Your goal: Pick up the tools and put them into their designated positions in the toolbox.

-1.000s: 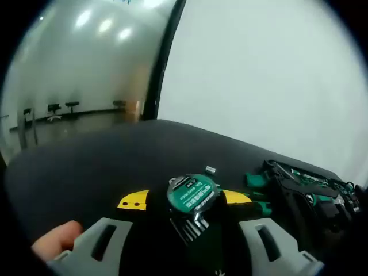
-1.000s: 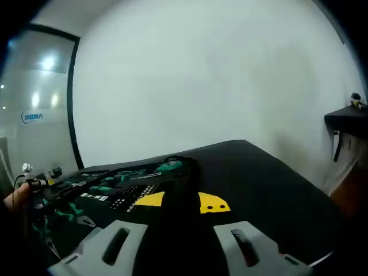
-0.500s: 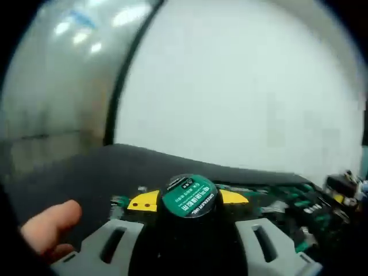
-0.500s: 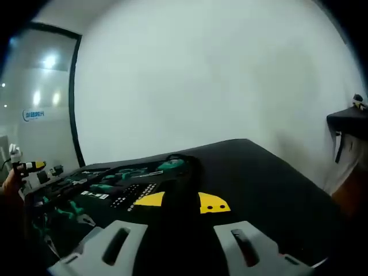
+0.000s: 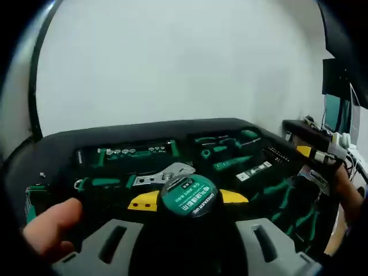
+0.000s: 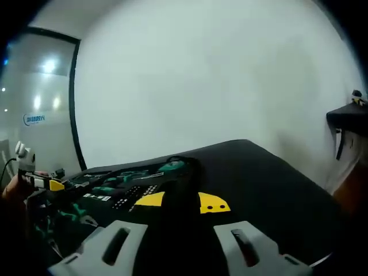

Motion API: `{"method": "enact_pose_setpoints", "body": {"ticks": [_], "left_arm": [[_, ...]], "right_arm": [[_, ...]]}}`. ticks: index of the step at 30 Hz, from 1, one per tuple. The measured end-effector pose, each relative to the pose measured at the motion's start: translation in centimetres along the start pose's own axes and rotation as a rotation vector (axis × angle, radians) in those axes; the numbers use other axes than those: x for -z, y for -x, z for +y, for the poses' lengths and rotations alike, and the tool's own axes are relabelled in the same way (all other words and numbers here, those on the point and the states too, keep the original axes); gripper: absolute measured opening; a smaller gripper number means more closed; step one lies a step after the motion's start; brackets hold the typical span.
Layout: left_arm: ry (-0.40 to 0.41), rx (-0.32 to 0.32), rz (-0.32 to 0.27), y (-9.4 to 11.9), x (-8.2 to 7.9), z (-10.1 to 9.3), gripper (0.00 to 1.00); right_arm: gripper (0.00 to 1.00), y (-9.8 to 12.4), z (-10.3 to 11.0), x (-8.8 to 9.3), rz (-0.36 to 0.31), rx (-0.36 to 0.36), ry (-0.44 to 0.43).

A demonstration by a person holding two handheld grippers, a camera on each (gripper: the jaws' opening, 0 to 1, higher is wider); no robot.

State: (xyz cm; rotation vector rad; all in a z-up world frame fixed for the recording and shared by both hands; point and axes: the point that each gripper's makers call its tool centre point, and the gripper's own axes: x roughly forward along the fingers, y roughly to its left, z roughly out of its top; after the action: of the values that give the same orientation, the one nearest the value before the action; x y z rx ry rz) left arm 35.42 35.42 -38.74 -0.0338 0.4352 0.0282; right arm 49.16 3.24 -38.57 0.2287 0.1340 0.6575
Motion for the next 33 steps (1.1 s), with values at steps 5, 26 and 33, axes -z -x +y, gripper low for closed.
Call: {"method": "enact_pose_setpoints", "body": {"ticks": [5,26,33], "left_arm": [[-0.064,-0.015,-0.002,-0.4,0.3,0.0,0.33],[-0.063,0.012,0.004,0.4,1.4,1.2,0.03],[-0.124,-0.054,-0.042,1.9,-1.1,1.7,0.02]], "right_arm": [[0.18,-0.1,0.0,0.0,-0.002,-0.010,-0.008],[0.18,0.0,0.0,0.0,-0.001,-0.026,-0.005],[0.18,0.0,0.0,-0.1,-0.004,-0.027,-0.008]]}}
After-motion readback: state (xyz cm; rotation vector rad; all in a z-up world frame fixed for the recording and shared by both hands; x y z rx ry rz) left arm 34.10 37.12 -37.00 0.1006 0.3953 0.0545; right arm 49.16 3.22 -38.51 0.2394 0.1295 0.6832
